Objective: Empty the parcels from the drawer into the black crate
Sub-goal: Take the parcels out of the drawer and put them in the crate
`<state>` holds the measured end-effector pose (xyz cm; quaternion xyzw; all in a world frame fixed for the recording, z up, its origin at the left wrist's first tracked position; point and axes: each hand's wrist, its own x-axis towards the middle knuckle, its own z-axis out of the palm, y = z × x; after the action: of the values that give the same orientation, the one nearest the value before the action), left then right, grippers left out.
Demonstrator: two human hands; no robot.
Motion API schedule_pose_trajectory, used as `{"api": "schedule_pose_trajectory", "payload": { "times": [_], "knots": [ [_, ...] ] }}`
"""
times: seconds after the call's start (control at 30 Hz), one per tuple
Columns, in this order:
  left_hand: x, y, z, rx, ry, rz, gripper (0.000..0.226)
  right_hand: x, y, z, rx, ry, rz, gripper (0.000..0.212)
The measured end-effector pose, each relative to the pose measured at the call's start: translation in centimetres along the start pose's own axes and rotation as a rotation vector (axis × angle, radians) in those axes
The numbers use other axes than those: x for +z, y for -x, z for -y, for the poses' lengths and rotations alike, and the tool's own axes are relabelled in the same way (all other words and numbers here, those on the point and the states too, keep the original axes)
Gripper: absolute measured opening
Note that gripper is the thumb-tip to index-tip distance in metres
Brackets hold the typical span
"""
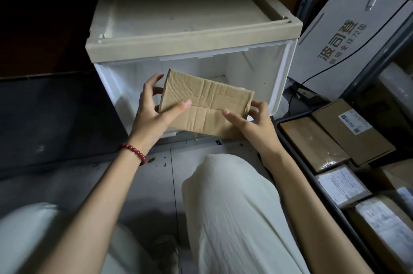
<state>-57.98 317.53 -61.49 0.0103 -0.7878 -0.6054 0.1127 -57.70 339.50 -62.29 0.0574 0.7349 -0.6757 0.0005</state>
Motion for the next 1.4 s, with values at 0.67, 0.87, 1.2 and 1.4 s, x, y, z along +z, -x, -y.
{"api": "schedule_pose_trajectory", "payload": {
  "times": [0.67,0.87,1.2,1.4],
  "knots": [
    [-0.2,-0.1,-0.9,-0.078,-0.077,0.02,0.066,0.1,0.2,0.3,0.034,-0.024,-0.107,0.091],
    [-0.2,0.1,-0.5,-0.053,-0.121,0.059,0.062,-0.5,-0.1,-0.6,0.073,0.061,-0.118,0.072],
    [0.5,0.1,-0.2,-0.035,-0.186,0.141,0.057,-1.3,-1.1,-2.1,0.17,0.087,-0.306,0.056],
    [0.7,0.0,-0.1,-0.067,-0.144,0.15,0.06,-1.2,-1.1,-1.7,0.151,0.127,-0.27,0.032]
  ]
}}
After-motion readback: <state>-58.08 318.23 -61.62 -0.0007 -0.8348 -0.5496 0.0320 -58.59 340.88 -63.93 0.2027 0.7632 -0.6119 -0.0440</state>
